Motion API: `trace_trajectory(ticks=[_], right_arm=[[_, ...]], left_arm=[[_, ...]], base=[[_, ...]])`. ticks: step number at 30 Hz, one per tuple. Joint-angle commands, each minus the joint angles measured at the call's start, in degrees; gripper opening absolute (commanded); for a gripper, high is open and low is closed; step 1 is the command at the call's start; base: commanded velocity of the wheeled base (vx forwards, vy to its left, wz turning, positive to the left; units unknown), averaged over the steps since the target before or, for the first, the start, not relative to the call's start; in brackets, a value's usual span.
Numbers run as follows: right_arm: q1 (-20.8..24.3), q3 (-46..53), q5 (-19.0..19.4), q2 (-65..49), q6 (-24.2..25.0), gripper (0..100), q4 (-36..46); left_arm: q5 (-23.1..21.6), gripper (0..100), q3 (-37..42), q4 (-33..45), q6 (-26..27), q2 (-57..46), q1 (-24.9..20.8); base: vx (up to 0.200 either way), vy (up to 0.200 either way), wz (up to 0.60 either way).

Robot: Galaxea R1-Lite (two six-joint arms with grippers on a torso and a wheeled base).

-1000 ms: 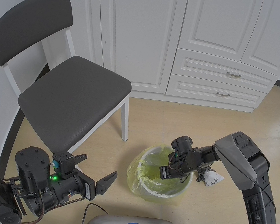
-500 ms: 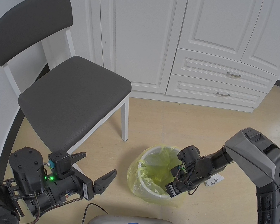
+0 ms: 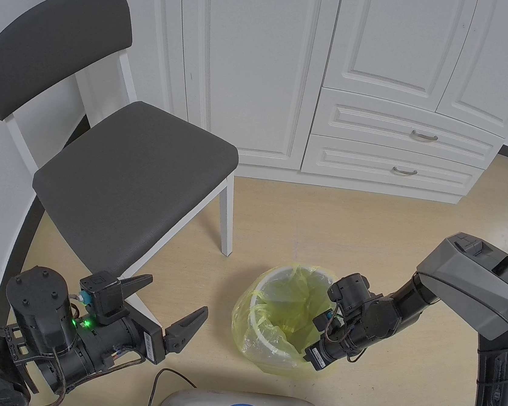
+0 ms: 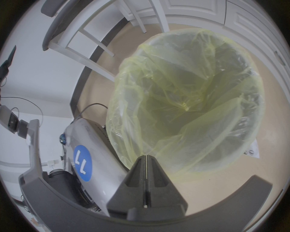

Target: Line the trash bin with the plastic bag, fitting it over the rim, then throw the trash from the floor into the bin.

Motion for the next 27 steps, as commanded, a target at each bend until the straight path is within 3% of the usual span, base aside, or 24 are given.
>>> trace_trajectory(ticks=[1,5,7,16,22,27], right_arm=[[0.0,1.7,-2.1,-0.4,0.0,0,-1.3],[0.1,3.0,-3.3,-0.3,-2.1,0,-1.6],[0.0,3.0,-5.8,0.3,-4.3,0,-1.6],[-0.5,1.1,-14.7,3.5,-4.5,0,-3.2],[-2.7,0.7,-14.8,3.0,-4.6,0,-4.7],[-8.0,-1.9,-14.6,1.6,-6.6,0,-4.8]], left_arm=[[0.0,100,0.0,0.0,0.0,-0.1,0.0],[0.0,100,0.1,0.0,0.0,-0.1,0.0],[0.0,100,0.1,0.0,-0.1,-0.1,0.0],[0.0,100,-0.1,-0.1,-0.1,-0.1,0.2],[0.0,100,-0.2,-0.1,-0.1,-0.3,0.4],[0.0,100,-0.3,-0.1,-0.1,-1.2,0.4]], base=[[0.000,0.000,0.00],[0.000,0.000,0.00],[0.000,0.000,0.00],[0.000,0.000,0.00],[0.000,0.000,0.00],[0.000,0.000,0.00]])
